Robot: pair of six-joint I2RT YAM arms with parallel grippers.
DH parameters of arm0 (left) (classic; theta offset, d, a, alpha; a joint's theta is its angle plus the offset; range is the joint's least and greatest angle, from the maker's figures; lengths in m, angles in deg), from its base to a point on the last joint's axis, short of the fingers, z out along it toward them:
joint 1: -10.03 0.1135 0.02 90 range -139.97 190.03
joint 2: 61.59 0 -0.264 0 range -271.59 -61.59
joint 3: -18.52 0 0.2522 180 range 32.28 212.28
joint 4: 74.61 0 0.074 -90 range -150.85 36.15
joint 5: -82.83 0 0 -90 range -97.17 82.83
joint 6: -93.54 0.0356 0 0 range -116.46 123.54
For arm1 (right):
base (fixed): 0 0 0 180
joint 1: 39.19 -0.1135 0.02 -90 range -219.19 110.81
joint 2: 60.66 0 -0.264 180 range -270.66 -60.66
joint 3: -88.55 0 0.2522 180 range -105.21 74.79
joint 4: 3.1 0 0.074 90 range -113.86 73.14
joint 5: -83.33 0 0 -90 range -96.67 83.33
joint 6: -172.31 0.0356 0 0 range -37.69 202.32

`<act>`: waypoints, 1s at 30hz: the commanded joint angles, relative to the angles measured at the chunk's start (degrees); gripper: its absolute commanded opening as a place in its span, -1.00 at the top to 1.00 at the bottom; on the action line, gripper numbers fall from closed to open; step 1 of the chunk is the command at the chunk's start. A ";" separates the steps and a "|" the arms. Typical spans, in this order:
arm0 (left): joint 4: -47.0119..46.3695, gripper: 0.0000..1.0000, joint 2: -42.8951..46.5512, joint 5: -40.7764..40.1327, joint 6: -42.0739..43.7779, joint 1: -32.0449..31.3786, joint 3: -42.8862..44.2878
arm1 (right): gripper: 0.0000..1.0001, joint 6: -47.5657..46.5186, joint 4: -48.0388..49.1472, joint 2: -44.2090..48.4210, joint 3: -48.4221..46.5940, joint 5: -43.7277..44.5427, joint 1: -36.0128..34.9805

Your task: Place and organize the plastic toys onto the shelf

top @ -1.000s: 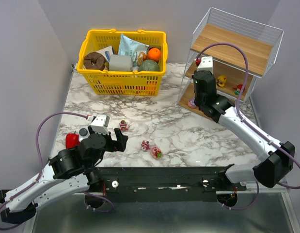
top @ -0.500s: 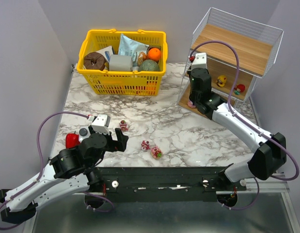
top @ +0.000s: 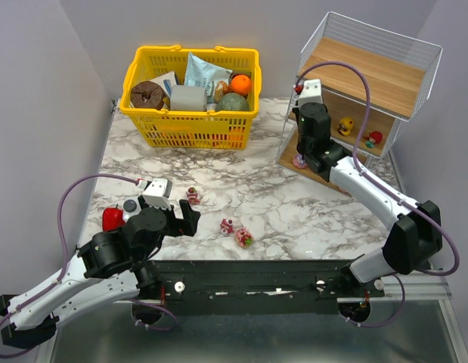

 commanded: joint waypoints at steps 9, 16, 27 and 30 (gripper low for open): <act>0.16 -0.98 -0.02 -1.34 0.01 0.16 -0.29 | 0.62 0.16 2.58 -2.75 1.00 -1.98 1.32; 0.16 -0.98 -0.28 -1.43 0.01 0.16 -0.29 | 0.49 0.07 2.14 -2.39 1.52 -2.24 1.50; 0.34 -0.98 -0.81 -1.61 -0.16 0.16 -0.12 | 0.24 2.36 -1.02 -0.55 0.12 -3.12 1.50; 0.34 -0.98 -0.72 -1.61 -0.16 0.16 -0.20 | 0.16 2.45 -1.37 -0.37 -0.32 -3.03 1.50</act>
